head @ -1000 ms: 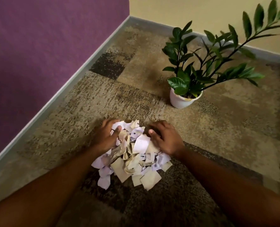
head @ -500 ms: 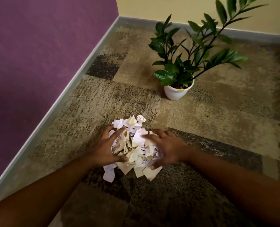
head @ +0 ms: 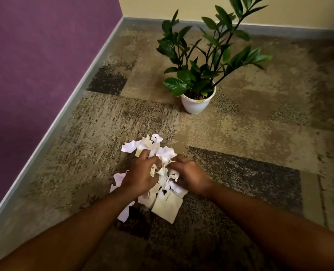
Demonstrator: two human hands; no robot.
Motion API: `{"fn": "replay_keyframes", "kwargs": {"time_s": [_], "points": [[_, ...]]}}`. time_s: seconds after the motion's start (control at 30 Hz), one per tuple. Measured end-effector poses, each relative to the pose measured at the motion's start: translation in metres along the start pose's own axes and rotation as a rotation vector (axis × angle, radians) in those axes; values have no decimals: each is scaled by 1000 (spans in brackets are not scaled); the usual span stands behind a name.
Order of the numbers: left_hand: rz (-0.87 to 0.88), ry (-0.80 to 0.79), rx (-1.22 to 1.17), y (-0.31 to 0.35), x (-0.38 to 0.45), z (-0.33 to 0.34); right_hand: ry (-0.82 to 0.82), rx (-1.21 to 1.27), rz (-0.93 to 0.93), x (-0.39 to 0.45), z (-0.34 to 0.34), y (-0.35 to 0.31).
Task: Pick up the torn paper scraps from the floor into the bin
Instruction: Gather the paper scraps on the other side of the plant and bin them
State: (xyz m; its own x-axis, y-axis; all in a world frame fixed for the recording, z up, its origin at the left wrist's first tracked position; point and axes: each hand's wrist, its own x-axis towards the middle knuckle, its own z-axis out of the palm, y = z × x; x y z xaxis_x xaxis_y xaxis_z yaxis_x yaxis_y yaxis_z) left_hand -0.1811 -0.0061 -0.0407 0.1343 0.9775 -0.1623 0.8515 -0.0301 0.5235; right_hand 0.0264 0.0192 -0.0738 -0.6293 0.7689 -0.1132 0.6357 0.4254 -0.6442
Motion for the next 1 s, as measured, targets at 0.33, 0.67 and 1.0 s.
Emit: {"fn": "replay_keyframes", "kwargs": {"time_s": [0.33, 0.67, 1.0], "points": [[-35, 43, -359, 56, 37, -20, 142, 403, 104, -21, -70, 27], [136, -74, -502, 200, 60, 16, 211, 274, 321, -138, -181, 66], [513, -111, -494, 420, 105, 27, 495, 45, 534, -294, -349, 61]]}}
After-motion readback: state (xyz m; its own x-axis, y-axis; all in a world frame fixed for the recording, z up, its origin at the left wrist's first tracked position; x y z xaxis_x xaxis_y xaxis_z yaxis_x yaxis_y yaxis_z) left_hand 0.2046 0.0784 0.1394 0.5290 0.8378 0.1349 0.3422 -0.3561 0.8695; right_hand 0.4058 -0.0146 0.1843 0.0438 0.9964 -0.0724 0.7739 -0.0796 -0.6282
